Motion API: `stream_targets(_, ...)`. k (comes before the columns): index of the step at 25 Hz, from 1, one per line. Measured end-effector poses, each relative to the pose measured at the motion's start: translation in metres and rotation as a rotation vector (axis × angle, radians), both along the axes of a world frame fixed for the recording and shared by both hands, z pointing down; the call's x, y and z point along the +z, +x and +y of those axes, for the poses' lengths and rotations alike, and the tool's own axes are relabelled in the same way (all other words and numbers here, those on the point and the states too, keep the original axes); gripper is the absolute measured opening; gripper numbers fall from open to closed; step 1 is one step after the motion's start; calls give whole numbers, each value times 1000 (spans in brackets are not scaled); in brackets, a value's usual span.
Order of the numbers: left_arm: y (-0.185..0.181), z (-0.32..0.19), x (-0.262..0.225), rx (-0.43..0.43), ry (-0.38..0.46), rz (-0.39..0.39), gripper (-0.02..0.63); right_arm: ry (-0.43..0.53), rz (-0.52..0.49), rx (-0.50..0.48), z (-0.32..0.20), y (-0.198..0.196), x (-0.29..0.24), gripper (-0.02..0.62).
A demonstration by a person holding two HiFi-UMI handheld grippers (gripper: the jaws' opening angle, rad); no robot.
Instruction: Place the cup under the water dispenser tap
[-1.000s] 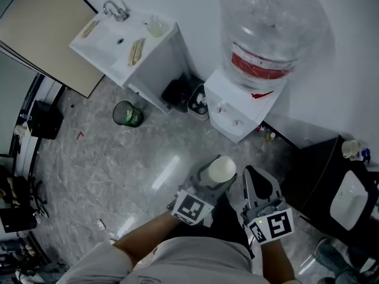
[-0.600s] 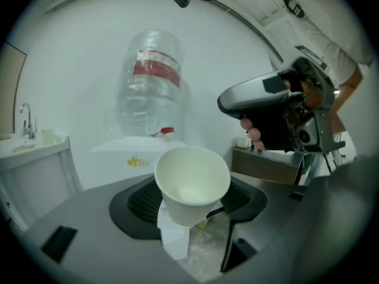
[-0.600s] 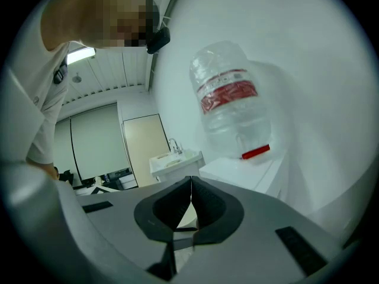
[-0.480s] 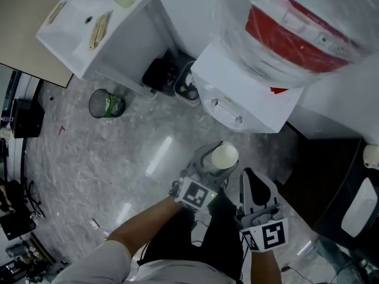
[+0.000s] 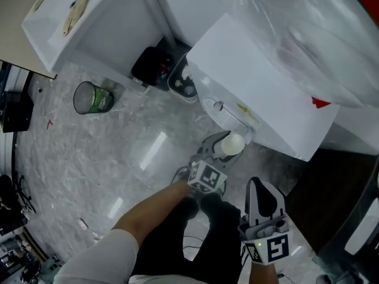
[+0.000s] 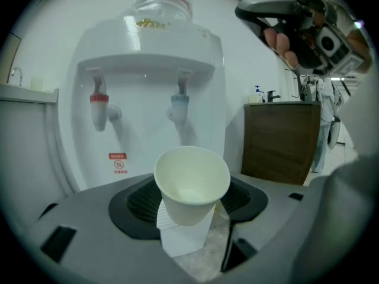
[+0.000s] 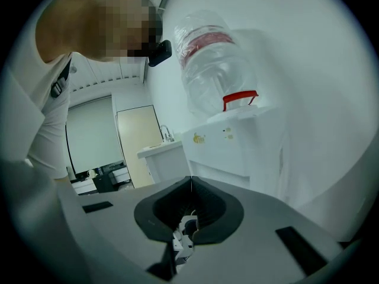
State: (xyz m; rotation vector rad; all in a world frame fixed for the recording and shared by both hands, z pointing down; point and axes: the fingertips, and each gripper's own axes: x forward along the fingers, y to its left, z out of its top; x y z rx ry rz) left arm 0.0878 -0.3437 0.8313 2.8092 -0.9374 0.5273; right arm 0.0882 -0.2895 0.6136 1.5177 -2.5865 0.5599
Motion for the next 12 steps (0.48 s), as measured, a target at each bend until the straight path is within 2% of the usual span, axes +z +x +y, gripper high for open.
stream_targets(12, 31, -34, 61, 13, -41, -11, 287, -26, 42, -16, -2, 6, 25, 17)
